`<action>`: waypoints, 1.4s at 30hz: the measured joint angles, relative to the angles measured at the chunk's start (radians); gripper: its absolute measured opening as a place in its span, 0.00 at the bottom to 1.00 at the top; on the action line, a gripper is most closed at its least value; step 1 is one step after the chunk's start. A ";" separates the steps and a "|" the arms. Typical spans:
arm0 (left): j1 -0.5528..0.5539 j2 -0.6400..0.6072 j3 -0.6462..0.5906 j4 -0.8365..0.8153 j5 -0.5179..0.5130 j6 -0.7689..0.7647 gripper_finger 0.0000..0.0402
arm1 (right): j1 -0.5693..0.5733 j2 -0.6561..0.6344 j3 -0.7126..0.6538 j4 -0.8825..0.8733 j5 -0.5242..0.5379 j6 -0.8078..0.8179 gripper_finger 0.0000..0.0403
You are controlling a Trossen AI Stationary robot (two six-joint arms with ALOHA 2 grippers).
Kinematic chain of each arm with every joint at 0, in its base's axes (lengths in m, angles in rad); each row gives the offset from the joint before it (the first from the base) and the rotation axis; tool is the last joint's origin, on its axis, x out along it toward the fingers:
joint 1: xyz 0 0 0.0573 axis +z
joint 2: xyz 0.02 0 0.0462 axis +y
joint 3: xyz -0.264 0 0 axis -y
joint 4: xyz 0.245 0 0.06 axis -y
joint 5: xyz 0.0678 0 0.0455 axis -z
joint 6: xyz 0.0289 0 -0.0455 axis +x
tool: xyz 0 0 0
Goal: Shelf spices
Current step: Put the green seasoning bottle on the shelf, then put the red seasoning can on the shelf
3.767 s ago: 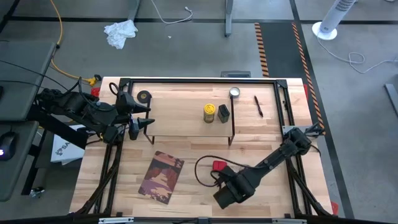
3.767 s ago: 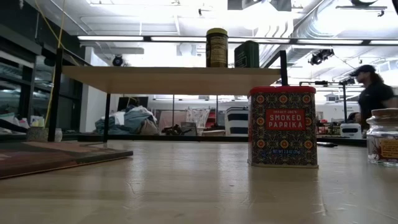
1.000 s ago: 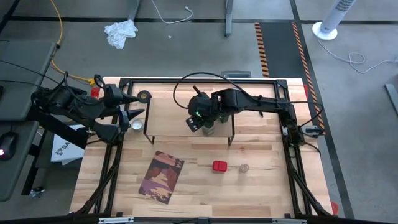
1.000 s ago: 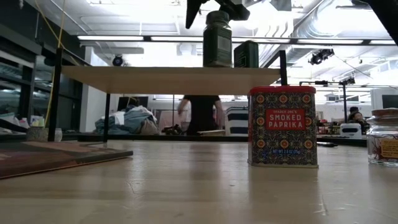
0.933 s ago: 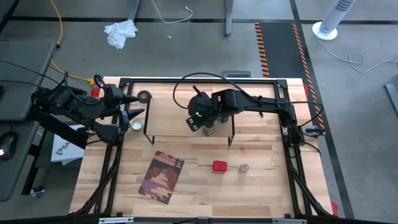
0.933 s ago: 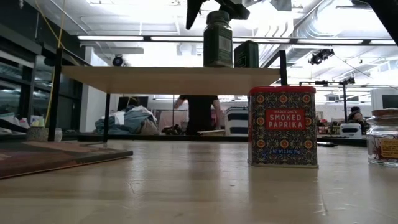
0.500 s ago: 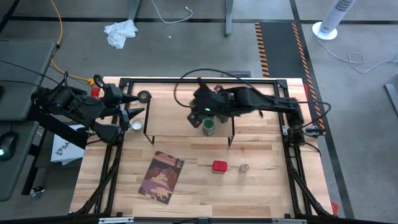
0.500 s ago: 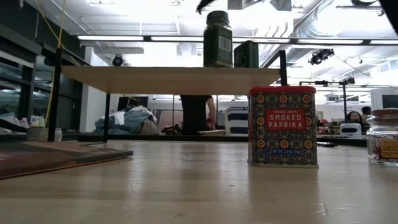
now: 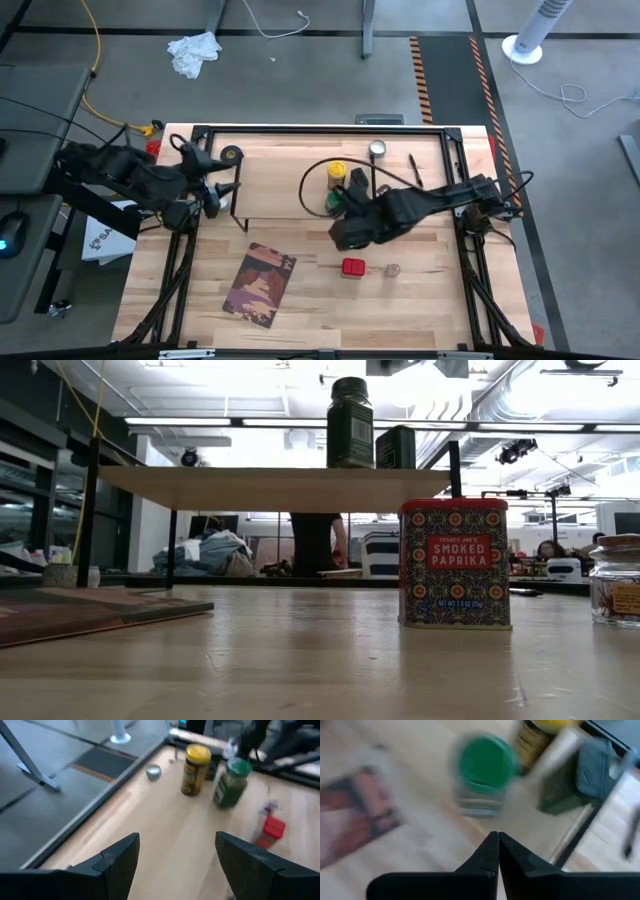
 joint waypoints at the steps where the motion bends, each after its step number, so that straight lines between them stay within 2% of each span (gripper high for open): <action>1: 0.000 0.005 -0.005 -0.001 0.016 -0.005 0.64 | -0.002 0.000 -0.041 -0.003 0.006 0.040 0.01; 5: -0.001 0.016 -0.017 -0.001 0.083 -0.016 0.64 | -0.004 0.003 -0.163 0.013 0.038 0.168 0.00; 11: 0.000 0.016 -0.018 -0.001 0.068 -0.050 0.64 | -0.008 0.002 -0.256 0.130 0.116 0.213 0.00; 23: 0.000 0.016 -0.018 0.000 0.060 -0.050 0.64 | -0.076 0.002 -0.352 0.549 0.148 0.099 0.00; 31: 0.000 0.016 -0.018 -0.002 0.028 -0.041 0.64 | -0.141 0.002 -0.368 0.671 0.180 0.034 0.00; 36: 0.000 0.016 -0.018 -0.003 0.052 -0.053 0.64 | -0.125 -0.011 -0.335 0.680 0.102 -0.099 0.00; 39: -0.007 0.016 -0.018 -0.005 0.152 -0.090 0.64 | -0.075 -0.037 -0.297 0.654 -0.013 -0.239 0.00; 42: -0.037 0.015 -0.045 -0.003 0.210 -0.122 0.64 | -0.012 -0.063 -0.260 0.564 -0.151 -0.283 0.00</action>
